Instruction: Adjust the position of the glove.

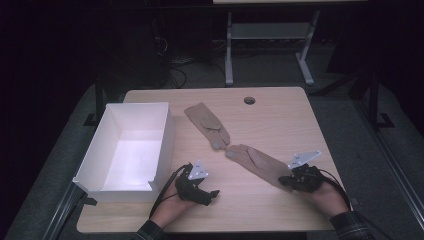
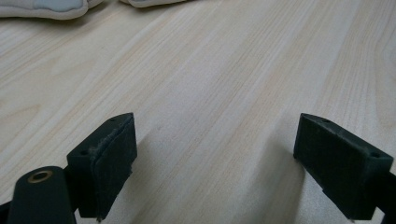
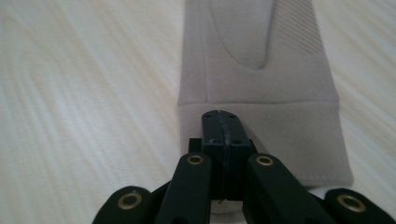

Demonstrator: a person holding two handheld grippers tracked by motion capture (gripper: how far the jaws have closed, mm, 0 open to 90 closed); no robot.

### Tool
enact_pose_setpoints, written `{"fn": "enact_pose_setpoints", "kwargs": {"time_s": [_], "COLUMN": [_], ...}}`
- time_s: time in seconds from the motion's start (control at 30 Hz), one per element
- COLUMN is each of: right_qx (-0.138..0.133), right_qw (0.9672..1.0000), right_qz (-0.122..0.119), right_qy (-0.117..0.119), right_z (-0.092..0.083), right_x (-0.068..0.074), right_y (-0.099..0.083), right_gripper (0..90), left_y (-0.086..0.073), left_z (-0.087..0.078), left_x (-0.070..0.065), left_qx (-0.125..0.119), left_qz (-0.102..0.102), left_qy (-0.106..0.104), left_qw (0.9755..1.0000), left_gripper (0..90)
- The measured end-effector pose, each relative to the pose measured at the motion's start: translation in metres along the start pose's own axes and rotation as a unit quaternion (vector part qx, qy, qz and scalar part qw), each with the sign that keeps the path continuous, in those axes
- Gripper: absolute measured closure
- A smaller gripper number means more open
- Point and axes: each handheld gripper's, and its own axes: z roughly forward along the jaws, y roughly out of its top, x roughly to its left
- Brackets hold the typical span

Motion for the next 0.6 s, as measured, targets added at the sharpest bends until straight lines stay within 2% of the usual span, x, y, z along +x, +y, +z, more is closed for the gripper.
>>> {"fn": "enact_pose_setpoints", "kwargs": {"time_s": [0.37, 0.43, 0.6], "right_qx": [0.006, 0.006, -0.020], "right_qw": [0.9988, 0.9985, 0.9989], "right_qz": [-0.026, -0.039, -0.031], "right_qy": [0.041, 0.039, 0.029], "right_z": [0.002, 0.002, -0.002], "right_x": [0.033, 0.037, 0.028], "right_y": [0.001, 0.003, 0.010], "right_gripper": [90.0, 89.9, 89.8], "left_y": [0.000, 0.000, 0.000], "left_z": [0.000, 0.000, 0.000], "left_x": [0.000, 0.000, 0.000], "left_qx": [0.000, 0.000, 0.000], "left_qz": [0.000, 0.000, 0.000], "left_qy": [0.000, 0.000, 0.000], "left_qw": [1.0000, 1.0000, 1.0000], "left_gripper": [12.7, 12.7, 12.7]}}
